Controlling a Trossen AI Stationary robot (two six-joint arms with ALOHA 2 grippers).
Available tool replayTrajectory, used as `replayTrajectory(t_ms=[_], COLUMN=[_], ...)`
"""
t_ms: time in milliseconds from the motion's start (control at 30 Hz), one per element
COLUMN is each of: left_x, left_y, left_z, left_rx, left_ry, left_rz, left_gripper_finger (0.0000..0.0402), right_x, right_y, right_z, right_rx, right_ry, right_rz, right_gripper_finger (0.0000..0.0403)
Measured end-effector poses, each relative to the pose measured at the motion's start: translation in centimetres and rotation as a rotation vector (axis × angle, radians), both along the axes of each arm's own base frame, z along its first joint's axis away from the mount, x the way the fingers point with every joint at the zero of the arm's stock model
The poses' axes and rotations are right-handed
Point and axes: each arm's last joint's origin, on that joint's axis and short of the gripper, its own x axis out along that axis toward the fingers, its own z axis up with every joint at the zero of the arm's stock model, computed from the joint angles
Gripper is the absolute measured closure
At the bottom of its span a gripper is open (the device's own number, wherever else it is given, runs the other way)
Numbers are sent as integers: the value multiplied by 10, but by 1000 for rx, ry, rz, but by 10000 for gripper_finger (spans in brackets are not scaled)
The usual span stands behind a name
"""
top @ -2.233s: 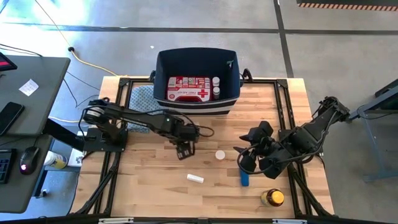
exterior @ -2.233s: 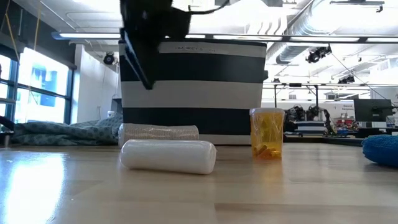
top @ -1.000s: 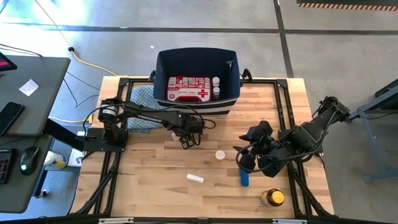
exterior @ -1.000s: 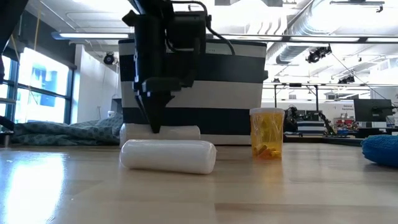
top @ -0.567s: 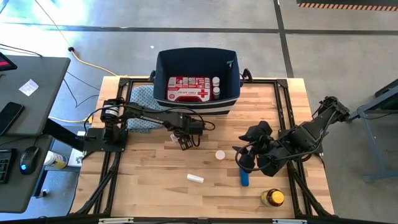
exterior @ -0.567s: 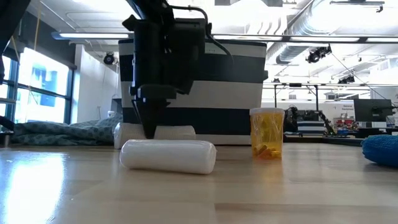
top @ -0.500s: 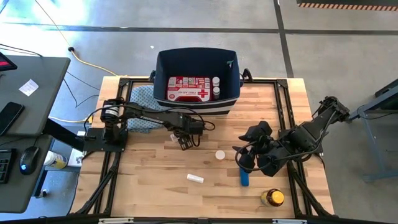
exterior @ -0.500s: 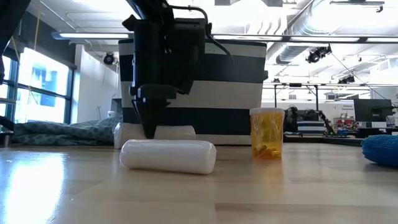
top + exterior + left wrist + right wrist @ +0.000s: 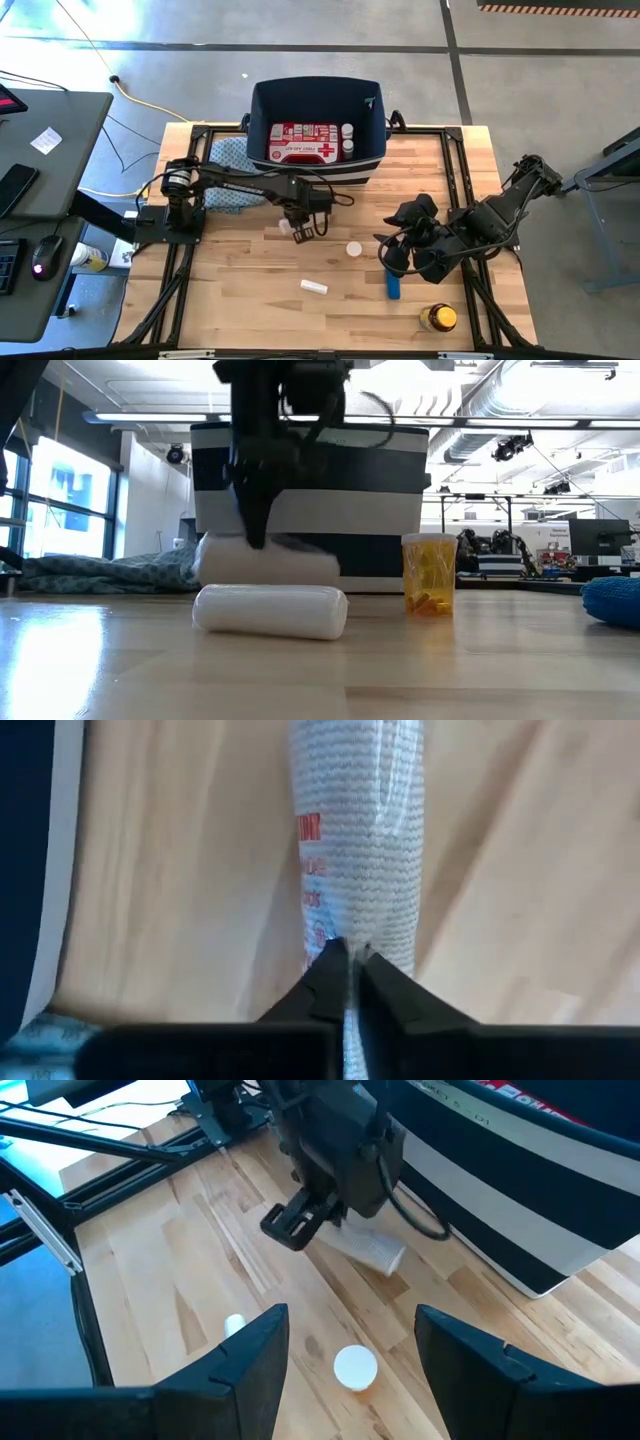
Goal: Pick & place medical supplies in basket/bin
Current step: Put the light brown bandage into the blue bin
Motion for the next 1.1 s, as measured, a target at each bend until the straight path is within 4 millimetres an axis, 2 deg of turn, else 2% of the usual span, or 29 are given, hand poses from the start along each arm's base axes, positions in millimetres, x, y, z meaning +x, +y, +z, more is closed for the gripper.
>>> replayTrajectory(t_ms=[67,233,367,467,633,733,833,967,1100], left_x=[4,13,14,10,-4,-15,-25,-33,-38], left_y=[-1,-2,0,1,6,16,30,61,105], left_z=[11,51,91,127,186,216,230,234,229], left_rx=[-25,-32,8,74,226,304,386,452,488], left_ry=[-19,-88,-143,-184,-280,-350,-396,-365,-300], left_rz=[-24,-86,-120,-166,-231,-233,-220,-228,-224], left_gripper_finger=[375,376,350,341,374,377,376,351,349], right_x=[0,0,0,0,0,0,0,1,3], right_y=[0,0,0,0,0,0,-1,-2,-8], right_z=[0,0,0,0,0,0,1,1,1], right_rx=[1,0,1,1,1,-2,-11,-2,-18], right_ry=[0,1,1,1,-1,-2,-8,-13,-33], right_rz=[1,1,0,1,0,-1,-8,-20,-71], right_gripper_finger=[195,195,195,195,195,195,195,195,195])
